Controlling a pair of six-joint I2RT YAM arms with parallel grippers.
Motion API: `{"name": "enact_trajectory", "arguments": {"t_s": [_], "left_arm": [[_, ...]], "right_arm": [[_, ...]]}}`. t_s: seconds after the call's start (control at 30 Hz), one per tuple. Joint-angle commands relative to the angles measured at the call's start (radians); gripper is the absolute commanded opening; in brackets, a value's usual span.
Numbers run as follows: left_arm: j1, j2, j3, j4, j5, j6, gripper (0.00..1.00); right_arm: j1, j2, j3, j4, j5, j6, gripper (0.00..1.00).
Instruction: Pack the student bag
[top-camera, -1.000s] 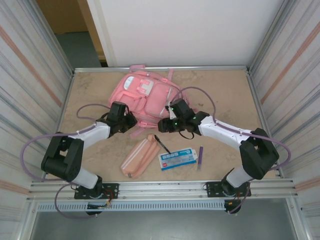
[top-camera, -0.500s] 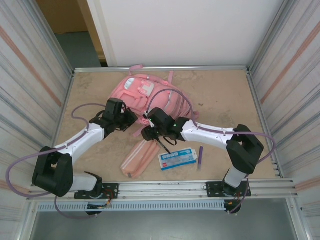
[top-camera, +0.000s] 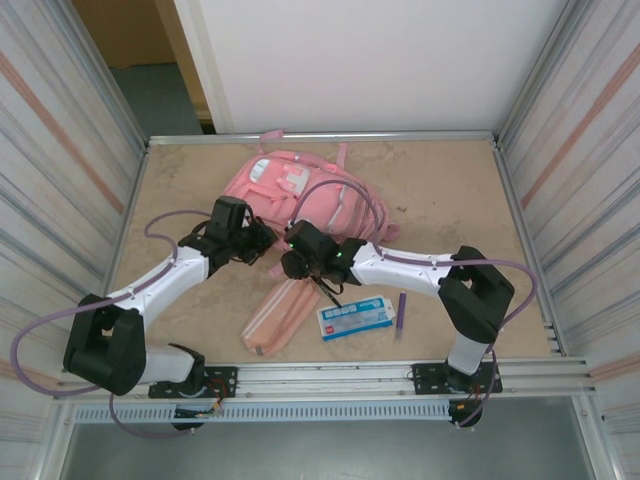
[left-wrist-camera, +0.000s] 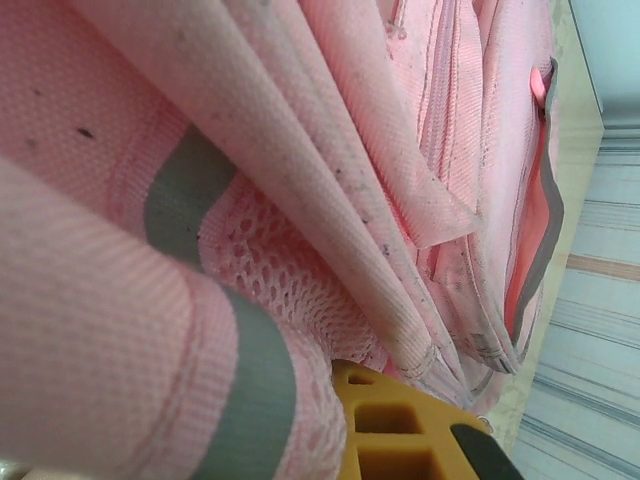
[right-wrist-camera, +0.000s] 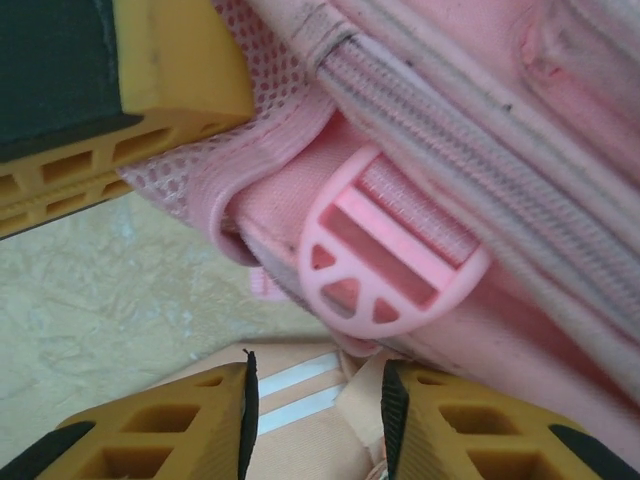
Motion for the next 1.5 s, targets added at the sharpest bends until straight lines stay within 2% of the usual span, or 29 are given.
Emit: {"name": "enact_trajectory", "arguments": {"t_s": [0.0,0.13,0.23,0.33,0.57,0.67,0.77,0.8,0.87,0.97,1.03,1.17,1.23,1.3,1.47], "left_arm": [[-0.012,-0.056,0.034,0.039,0.086,-0.016,0.00],[-0.012,-0.056,0.036,0.039,0.087,-0.023,0.00],[-0.012,-0.061,0.036,0.035,0.104,-0.025,0.00],[-0.012,-0.070,0.025,0.035,0.108,-0.029,0.00],[-0.012,-0.076,0.005,0.063,0.162,-0.063,0.00],[-0.012,-0.080,-0.003,0.069,0.178,-0.077,0.00],[-0.014,-0.097,-0.024,0.080,0.182,-0.095,0.00],[-0.015,-0.106,-0.034,0.087,0.176,-0.107,0.00],[-0.014,-0.123,-0.048,0.090,0.160,-0.125,0.00],[-0.018,-0.150,-0.052,0.071,0.153,-0.125,0.00],[-0.030,-0.172,-0.061,0.048,0.131,-0.126,0.00],[-0.047,-0.208,-0.093,0.044,0.111,-0.150,0.00],[-0.046,-0.221,-0.102,0.044,0.119,-0.150,0.00],[-0.048,-0.237,-0.118,0.045,0.117,-0.162,0.00],[-0.047,-0.264,-0.124,0.034,0.106,-0.162,0.00]], "right_arm": [[0.006,-0.036,-0.025,0.005,-0.004,0.077,0.34],[0.007,-0.012,-0.015,-0.013,0.027,0.065,0.36],[0.004,-0.004,-0.012,-0.008,0.092,0.044,0.54],[-0.029,0.030,0.012,0.004,0.082,0.009,0.56],[-0.044,0.048,0.056,0.091,-0.003,-0.164,0.50],[-0.044,0.050,0.075,0.079,0.002,-0.209,0.45],[-0.035,0.039,0.041,0.123,-0.021,-0.253,0.35],[-0.024,0.028,0.012,0.155,-0.035,-0.277,0.32],[0.008,0.008,-0.041,0.199,0.014,-0.316,0.31],[0.031,-0.012,-0.124,0.292,0.104,-0.362,0.38],[0.025,-0.025,-0.184,0.393,0.101,-0.448,0.41],[0.031,-0.073,-0.427,0.852,0.067,-0.723,0.44],[0.031,-0.067,-0.474,0.946,0.045,-0.809,0.45],[0.039,-0.053,-0.473,0.938,0.089,-0.836,0.48],[0.011,-0.020,-0.545,1.102,0.126,-0.830,0.52]]}}
